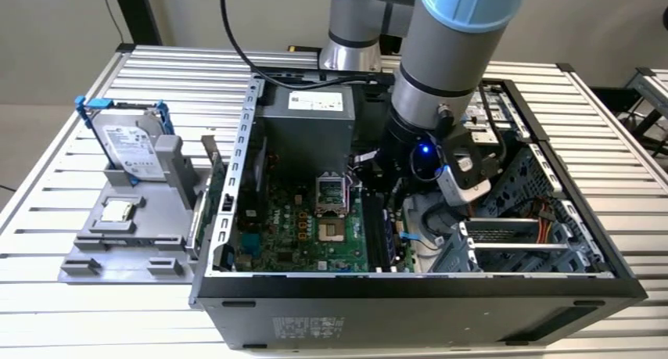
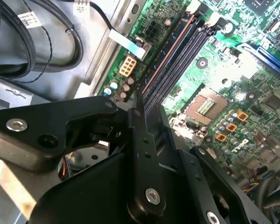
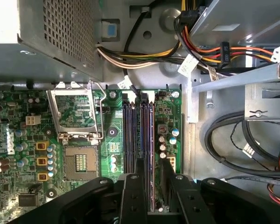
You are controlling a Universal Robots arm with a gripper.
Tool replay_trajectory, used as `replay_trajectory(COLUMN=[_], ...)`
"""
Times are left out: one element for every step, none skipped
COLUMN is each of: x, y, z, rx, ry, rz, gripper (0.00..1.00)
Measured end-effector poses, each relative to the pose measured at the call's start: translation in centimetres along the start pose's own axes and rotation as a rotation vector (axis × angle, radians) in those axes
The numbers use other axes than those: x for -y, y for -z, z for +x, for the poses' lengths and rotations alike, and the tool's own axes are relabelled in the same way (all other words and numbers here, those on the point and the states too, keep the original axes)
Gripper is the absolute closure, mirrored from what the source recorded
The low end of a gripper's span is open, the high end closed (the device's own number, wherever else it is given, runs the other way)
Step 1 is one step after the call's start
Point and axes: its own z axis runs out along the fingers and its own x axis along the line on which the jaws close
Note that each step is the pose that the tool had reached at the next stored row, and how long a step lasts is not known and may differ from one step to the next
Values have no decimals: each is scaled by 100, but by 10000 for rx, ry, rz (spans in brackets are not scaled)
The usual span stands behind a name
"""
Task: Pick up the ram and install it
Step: 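Insert the ram into the slot, then press down the ram until it locks into place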
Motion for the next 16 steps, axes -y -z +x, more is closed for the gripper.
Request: replay_trajectory(x=[0, 0, 0, 0, 0, 0, 0, 0, 0, 0, 0, 0, 0, 0, 0, 0], y=[0, 1, 1, 1, 1, 1, 1, 1, 1, 1, 1, 1, 1, 1, 1, 1], z=[0, 0, 0, 0, 0, 0, 0, 0, 0, 0, 0, 0, 0, 0, 0, 0], rx=[0, -1, -1, -1, -1, -1, -1, -1, -1, -1, -1, -1, -1, -1, -1, -1], ry=[0, 0, 0, 0, 0, 0, 0, 0, 0, 0, 0, 0, 0, 0, 0, 0], rz=[-1, 1, 1, 1, -1, -1, -2, -2, -3, -3, -3, -4, -4, -4, -5, -5], gripper=[100, 100, 100, 100, 100, 100, 100, 100, 100, 100, 100, 100, 100, 100, 100, 100])
